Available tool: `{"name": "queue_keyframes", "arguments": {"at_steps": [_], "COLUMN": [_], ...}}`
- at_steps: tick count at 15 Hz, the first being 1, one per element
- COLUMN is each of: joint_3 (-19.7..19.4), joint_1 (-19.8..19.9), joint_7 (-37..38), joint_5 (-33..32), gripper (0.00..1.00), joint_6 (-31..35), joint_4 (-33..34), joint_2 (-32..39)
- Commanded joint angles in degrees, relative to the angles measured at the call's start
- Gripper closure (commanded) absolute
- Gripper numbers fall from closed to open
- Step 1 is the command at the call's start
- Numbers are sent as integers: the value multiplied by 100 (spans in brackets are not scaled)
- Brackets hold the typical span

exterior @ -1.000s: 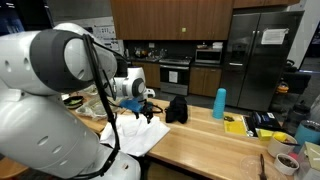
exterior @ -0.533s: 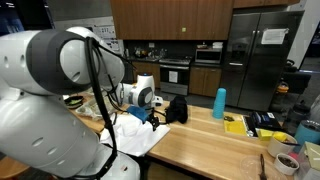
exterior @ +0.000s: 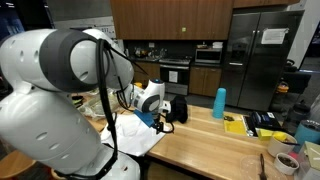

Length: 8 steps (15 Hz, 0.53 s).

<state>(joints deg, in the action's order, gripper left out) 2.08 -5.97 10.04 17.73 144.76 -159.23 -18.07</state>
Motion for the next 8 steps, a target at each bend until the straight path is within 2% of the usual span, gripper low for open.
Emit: {"name": "queue_keyframes", "arguments": {"at_steps": [1,8], "joint_3": [-81,78], "joint_1": [-37,21], "joint_7": [-252,-146], "joint_5": [244,-58], "gripper": [0,0], "joint_6": [143,454], "joint_4": [42,138], "joint_2": [218,716]}}
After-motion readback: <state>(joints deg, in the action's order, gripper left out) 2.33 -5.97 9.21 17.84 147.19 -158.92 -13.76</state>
